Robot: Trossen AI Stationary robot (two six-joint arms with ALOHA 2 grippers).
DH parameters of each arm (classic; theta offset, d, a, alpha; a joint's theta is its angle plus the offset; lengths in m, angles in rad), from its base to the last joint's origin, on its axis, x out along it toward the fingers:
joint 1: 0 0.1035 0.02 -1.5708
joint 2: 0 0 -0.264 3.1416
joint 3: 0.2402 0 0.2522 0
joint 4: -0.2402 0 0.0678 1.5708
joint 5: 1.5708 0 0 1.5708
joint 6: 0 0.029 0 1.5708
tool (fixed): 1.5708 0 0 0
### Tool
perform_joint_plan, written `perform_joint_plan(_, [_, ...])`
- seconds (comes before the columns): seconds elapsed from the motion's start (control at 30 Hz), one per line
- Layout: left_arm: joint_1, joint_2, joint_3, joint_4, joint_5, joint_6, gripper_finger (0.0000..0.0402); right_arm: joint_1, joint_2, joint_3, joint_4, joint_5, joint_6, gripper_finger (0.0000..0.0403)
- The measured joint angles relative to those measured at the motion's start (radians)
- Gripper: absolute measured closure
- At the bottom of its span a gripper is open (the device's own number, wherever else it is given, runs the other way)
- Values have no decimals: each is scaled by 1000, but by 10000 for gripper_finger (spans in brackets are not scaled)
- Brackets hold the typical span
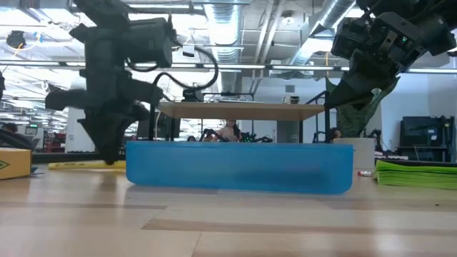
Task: Pack school essentials
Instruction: Put the yellow pen into the blue supply box
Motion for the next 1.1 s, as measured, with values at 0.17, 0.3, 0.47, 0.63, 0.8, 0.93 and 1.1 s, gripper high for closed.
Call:
perform_joint_plan(0.17, [-32,0,61,-54,-28,-19,399,0,0,0,0,0,0,315])
perform_joint_plan(0.3, [-58,0,105,-77,-59,-29,400,0,0,0,0,0,0,315])
perform_joint_plan(0.47, [-83,0,149,-92,-79,-30,401,0,0,0,0,0,0,315])
perform_joint_plan(0.63, [-116,0,196,-124,-82,-41,401,0,0,0,0,0,0,315])
perform_joint_plan(0.8, [-154,-1,261,-161,-104,-59,401,0,0,0,0,0,0,315])
perform_joint_plan(0.93, [-191,-1,313,-155,-104,-75,401,0,0,0,0,0,0,315])
perform_joint_plan(1.1, [-230,-2,337,-201,-118,-80,401,0,0,0,0,0,0,315])
